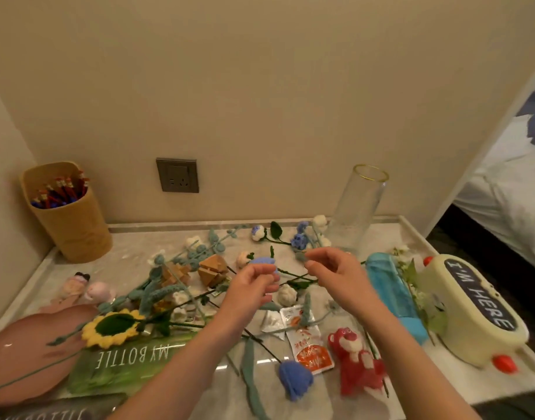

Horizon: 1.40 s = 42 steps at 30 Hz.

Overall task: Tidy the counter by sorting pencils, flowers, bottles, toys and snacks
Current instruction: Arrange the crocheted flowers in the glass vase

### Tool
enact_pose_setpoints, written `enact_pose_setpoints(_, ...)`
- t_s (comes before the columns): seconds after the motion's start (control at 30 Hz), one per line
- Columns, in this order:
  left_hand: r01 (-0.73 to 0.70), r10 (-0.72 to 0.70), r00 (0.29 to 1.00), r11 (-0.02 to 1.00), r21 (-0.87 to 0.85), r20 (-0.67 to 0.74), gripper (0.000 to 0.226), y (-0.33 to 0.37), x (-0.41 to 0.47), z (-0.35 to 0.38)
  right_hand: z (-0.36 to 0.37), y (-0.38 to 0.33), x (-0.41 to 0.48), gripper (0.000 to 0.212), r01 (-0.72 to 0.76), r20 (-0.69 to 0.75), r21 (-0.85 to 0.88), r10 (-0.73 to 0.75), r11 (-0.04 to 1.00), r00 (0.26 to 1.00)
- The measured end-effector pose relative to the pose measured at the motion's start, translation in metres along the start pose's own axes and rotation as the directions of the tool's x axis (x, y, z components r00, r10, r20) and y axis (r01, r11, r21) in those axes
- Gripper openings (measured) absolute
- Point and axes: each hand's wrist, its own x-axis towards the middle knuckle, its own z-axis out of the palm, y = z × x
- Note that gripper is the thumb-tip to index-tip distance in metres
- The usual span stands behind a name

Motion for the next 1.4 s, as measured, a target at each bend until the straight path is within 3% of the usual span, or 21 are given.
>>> enact_pose_setpoints(0.5,0.09,-0.09,0.996,0.996,-0.02,0.012,0.015,-0.021,0.02,0.095,-0.071,0.077,0.026,0.013,-0.076,0.073,-0.055,0.08,0.996,0.994)
enact_pose_setpoints(0.8,0.202,-0.203,0.979,0.979,-0.028,-0.009,0.032,-0.034,0.05,0.132,-0.066,0.124,0.045,0.039,-0.106,0.202,-0.196,0.146,0.975,0.968)
enact_pose_setpoints(1.03,0.275,-0.278,0.96,0.959,-0.068,-0.04,0.043,-0.035,0.079,0.15,-0.052,0.137,0.064,0.048,-0.107,0.26,-0.268,0.179,0.957,0.949)
enact_pose_setpoints(1.27,0.304,-0.307,0.951,0.949,-0.077,-0.028,0.046,-0.035,0.096,0.16,-0.044,0.145,0.073,0.027,-0.057,0.302,-0.264,0.138,0.963,0.943)
enact_pose_setpoints(1.4,0.265,-0.274,0.957,0.959,-0.103,-0.091,0.04,-0.034,0.106,0.158,-0.044,0.136,0.082,0.014,-0.045,0.322,-0.162,0.096,0.986,0.942)
